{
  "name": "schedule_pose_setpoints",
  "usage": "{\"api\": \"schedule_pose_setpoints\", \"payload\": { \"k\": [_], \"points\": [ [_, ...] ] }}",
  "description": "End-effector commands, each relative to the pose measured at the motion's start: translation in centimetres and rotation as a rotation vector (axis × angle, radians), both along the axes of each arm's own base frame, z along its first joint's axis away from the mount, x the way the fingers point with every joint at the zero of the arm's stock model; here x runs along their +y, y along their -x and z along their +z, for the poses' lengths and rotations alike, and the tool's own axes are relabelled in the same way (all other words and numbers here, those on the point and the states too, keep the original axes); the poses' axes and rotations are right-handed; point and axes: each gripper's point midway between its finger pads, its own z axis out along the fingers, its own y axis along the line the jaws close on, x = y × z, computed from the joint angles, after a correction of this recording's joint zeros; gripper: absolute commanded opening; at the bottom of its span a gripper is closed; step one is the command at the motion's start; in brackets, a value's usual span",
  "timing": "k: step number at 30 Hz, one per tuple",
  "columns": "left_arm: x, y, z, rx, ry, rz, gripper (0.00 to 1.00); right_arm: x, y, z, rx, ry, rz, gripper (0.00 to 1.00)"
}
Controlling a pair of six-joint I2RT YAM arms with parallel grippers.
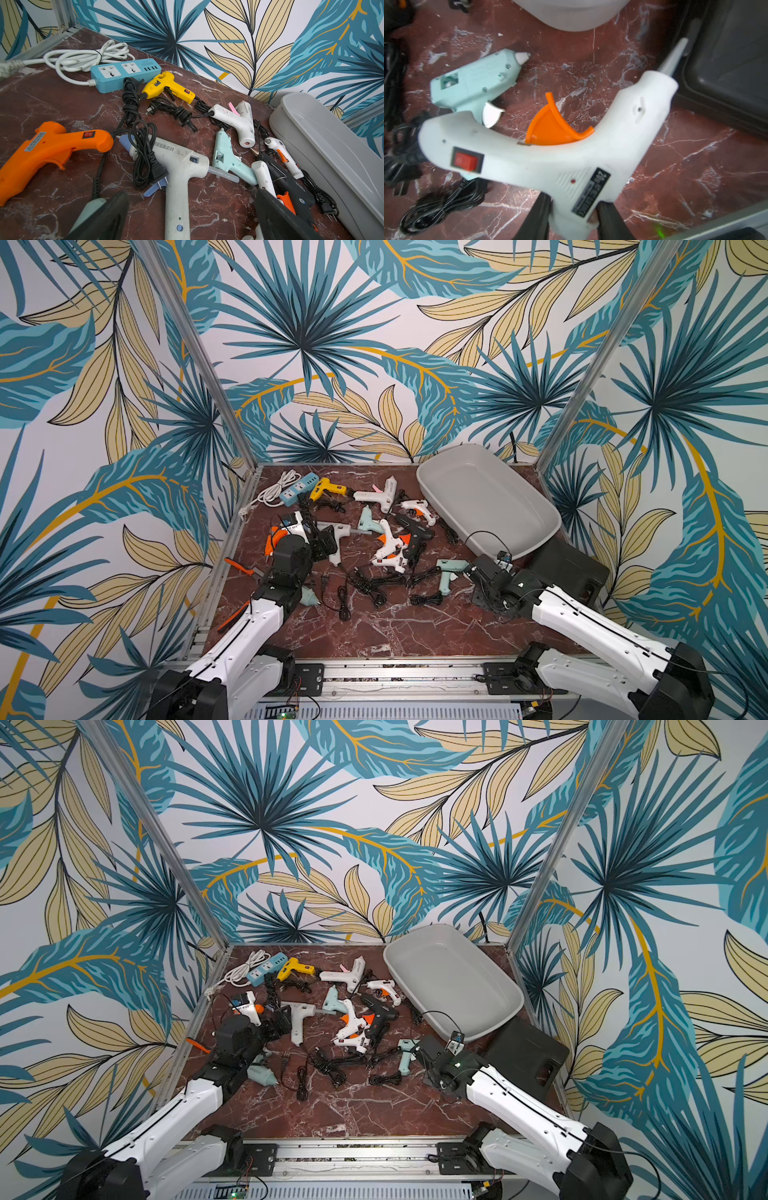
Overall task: Put the hot melt glue gun into the storage box
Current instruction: Pick up the hot melt adhesive gun from the center of the board.
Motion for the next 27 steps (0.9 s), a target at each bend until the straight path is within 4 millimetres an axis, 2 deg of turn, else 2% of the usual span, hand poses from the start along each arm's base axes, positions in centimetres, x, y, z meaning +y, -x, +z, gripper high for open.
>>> {"api": "schedule_pose_setpoints", "payload": {
  "k": [1, 10, 20, 27],
  "points": [
    [0.1, 0.0, 0.8, -0.026, -0.004, 0.003, 1.0, -1.3, 0.4, 2.2, -0.03, 0.111, 0.032, 0.0],
    [0.1, 0.1, 0.8, -0.025, -0.006, 0.007, 1.0, 1.3, -2.0, 9.2, -0.189, 0.205, 0.176, 0.0],
    [0.2, 0.0, 1.2, -0.038, -0.006, 0.009, 1.0, 1.0, -4.6, 18.4, -0.384, 0.315, 0.232, 0.0],
    [0.1, 0.0, 1.2, -0.04, 0.004, 0.007, 1.0, 1.1, -6.1, 23.2, -0.475, 0.394, 0.244, 0.0]
  ]
}}
